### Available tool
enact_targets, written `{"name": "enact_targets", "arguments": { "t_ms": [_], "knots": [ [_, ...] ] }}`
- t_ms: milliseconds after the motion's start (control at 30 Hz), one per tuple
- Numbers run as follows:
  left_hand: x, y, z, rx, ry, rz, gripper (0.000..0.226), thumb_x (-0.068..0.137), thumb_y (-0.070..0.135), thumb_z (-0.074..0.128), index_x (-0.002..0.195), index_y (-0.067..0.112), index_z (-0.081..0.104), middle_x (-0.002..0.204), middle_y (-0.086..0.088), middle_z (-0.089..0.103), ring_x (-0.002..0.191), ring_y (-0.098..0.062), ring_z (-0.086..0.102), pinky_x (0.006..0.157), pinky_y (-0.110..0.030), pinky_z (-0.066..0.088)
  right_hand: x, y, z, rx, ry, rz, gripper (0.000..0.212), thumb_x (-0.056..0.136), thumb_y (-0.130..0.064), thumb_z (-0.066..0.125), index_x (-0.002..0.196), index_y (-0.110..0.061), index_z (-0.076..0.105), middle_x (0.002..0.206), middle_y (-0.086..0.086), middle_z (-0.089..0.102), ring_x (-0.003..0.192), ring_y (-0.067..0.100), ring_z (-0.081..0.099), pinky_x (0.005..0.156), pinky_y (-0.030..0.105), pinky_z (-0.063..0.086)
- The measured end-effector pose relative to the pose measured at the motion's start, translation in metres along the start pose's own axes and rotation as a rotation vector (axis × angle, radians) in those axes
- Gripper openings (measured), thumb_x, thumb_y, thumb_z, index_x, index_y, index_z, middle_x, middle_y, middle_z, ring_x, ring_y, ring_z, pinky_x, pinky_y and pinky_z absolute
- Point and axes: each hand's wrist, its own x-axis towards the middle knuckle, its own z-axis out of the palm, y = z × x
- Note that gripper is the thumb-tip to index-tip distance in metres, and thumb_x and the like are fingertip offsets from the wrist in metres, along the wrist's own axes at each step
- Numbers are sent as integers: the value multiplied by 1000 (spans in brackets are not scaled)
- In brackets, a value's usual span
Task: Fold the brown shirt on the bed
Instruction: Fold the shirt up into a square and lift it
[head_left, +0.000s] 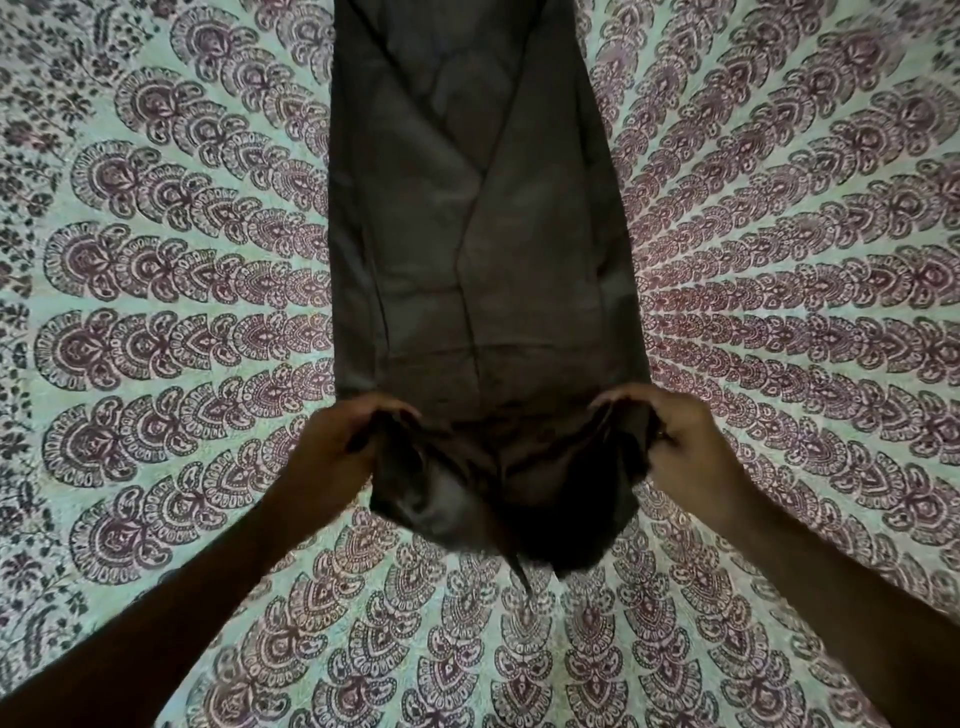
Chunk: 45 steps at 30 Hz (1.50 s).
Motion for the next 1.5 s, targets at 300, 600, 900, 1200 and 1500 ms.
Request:
{"name": "enact_targets", "arguments": {
  "t_ms": [300,600,900,1200,1500],
  "knots": [
    [83,-10,-17,-260,313,-682,21,98,33,65,104,15,74,118,-13,73,111,-35,67,101,-47,51,128,-8,-7,-126,270,281,17,92,-25,73,105,-13,74,94,4,71,93,23,67,80,27,47],
    [79,-9,-7,9,428,-568,34,98,32,66,122,10,71,117,-12,72,107,-33,67,96,-47,55,128,11,-10,-191,474,251,29,87,-31,79,78,-8,64,79,9,66,74,27,61,63,29,38],
    [68,-4,9,691,622,-360,62,98,51,57,142,12,36,127,-22,65,113,-43,62,88,-53,51,121,-9,18,-628,743,132,41,98,-41,61,122,-9,59,118,17,64,109,36,59,87,42,46],
    [94,-19,33,1050,199,106,72,101,58,37,163,24,21,173,-4,8,159,-29,10,124,-54,19,110,-14,112,-867,64,-215,54,104,-46,37,156,-36,32,172,-4,7,158,23,2,119,58,22],
    [113,-42,25,1024,206,-16,93,80,87,41,160,50,10,173,1,-11,155,-50,-2,122,-66,16,157,20,45,-1043,203,-60,75,88,-88,28,155,-59,11,172,-8,0,159,25,2,121,61,15]
  ]
}}
